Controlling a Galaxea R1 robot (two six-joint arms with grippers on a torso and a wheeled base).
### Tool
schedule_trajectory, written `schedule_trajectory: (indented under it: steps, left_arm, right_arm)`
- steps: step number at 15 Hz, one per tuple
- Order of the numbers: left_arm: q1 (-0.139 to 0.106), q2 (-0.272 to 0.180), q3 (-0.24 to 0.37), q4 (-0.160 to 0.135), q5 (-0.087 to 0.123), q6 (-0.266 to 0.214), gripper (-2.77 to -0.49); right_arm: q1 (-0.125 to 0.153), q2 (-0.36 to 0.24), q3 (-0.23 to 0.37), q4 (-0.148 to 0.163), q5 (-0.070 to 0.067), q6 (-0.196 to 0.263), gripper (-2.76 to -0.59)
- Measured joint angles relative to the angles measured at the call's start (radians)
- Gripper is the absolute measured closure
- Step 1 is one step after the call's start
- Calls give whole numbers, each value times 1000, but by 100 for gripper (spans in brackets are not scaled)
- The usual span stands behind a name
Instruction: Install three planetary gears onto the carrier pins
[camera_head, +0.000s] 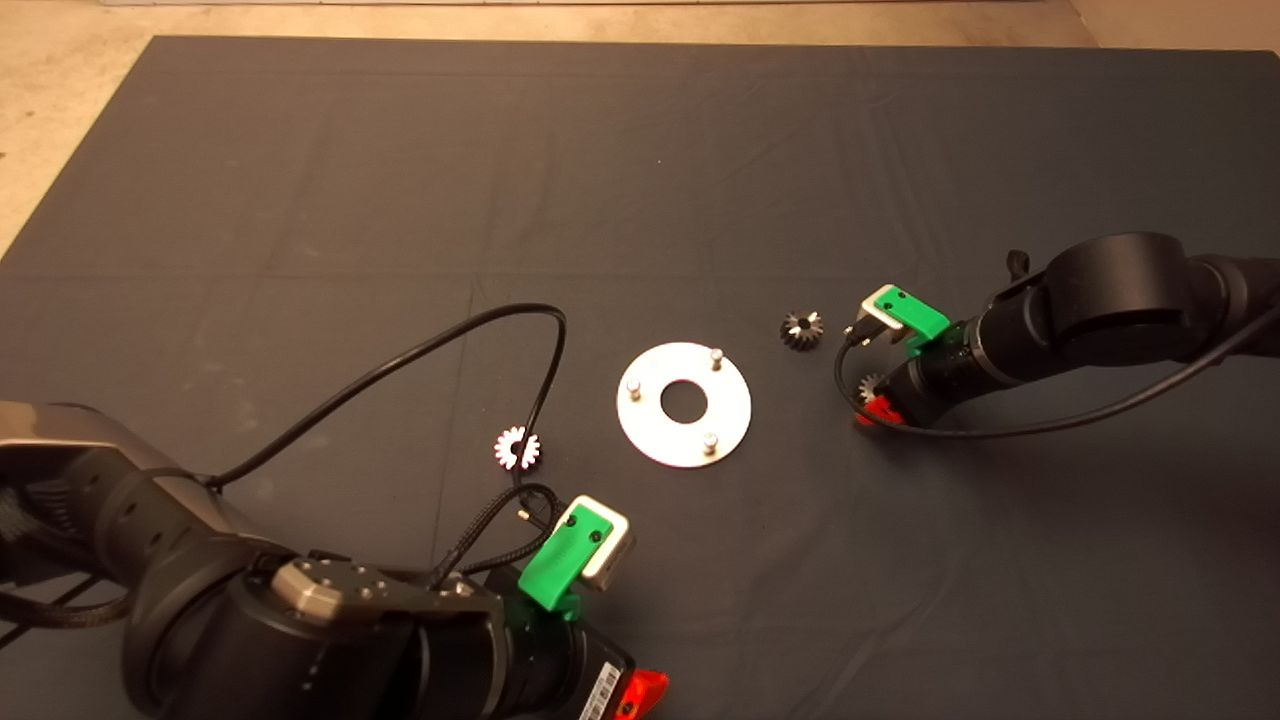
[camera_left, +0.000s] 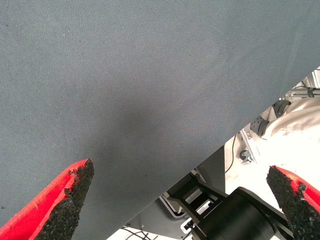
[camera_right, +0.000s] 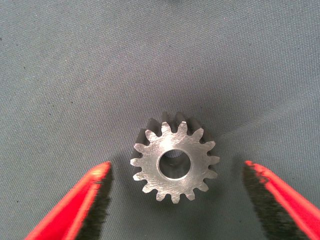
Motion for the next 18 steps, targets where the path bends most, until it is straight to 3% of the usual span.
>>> schedule_trajectory:
  steps: [3,6,11,18]
  left_arm:
    - [0,0,0,0,0,0,-249]
    - [0,-3,0,4,0,0,-249]
    - [0,-3,0,7,0,0,-249]
    - [0,-2,0,8,0,0,-249]
  right_arm:
    - [0,0,0,0,0,0,-170]
    - [0,0,0,0,1,0,-169]
    - [0,0,0,0,0,0,-139]
    - [0,0,-2,0,0,0,-139]
